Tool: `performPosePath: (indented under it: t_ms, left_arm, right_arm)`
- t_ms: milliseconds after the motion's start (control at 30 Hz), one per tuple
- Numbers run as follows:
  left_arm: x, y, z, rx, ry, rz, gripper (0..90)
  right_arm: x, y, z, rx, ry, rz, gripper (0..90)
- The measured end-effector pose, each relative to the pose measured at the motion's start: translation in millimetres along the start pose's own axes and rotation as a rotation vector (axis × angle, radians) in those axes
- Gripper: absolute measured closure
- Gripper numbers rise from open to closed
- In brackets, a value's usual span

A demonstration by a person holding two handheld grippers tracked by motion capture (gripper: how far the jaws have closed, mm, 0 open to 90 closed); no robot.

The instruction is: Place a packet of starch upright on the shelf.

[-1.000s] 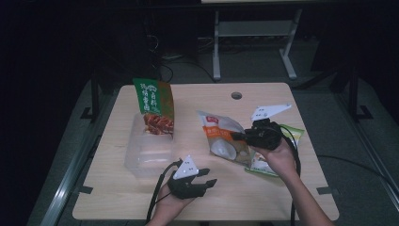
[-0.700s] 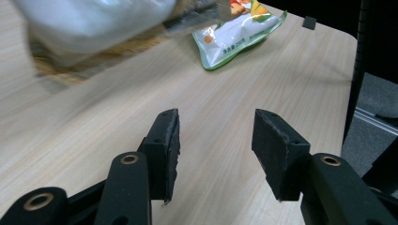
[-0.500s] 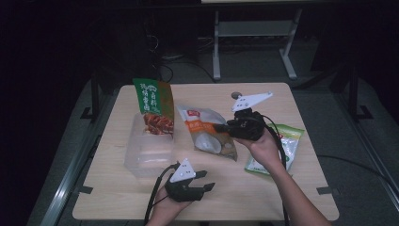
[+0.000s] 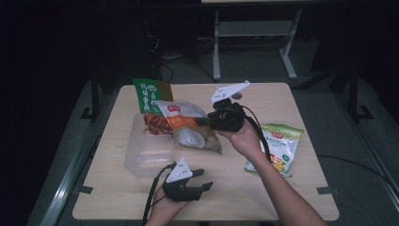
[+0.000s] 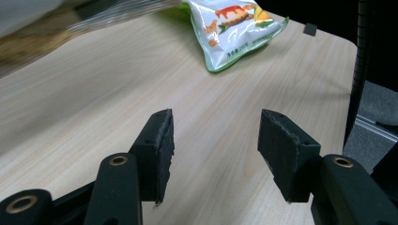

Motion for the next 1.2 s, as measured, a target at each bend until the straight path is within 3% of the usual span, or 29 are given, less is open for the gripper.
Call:
performPosePath:
  t_ms: [67, 133, 433, 533, 1100, 1200]
  left_arm:
    - [-0.8, 0.0, -0.3, 0.008, -0.003, 0.002, 45.2]
    - [0.1, -1.7, -2.9, -0.011, 0.005, -0.019, 45.2]
    - [-2.9, 1.7, -3.4, 0.026, 0.0, 0.003, 45.2]
    - [-3.6, -0.2, -3.5, 0.011, 0.0, -0.018, 45.2]
    - [-9.3, -1.2, -3.1, -0.002, 0.005, -0.031, 44.4]
    - [-8.7, -0.4, -3.7, 0.015, 0.006, -0.023, 44.4]
  right_arm:
    - [5.9, -5.8, 1.3, -0.007, -0.005, 0.0, 89.9]
    - [11.4, -11.2, 3.7, -0.005, -0.014, 0.007, 89.8]
    - [35.8, -39.5, 11.5, -0.024, -0.04, -0.015, 89.9]
    - [45.2, -47.6, 14.5, -0.029, -0.054, -0.018, 89.8]
    - [103.4, -68.9, 20.8, -0.009, -0.095, -0.013, 89.8]
    - [112.0, -69.4, 21.9, 0.005, -0.113, -0.02, 89.8]
Point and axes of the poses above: each handheld gripper's, and its own axes: x roughly forward along the jaws, y roughly out of its underside, z roughly to its left, the point moved 10 cm from there along x, roughly forward along the jaws, and after that the axes turned 8 degrees about z, right-handed, at the moved point
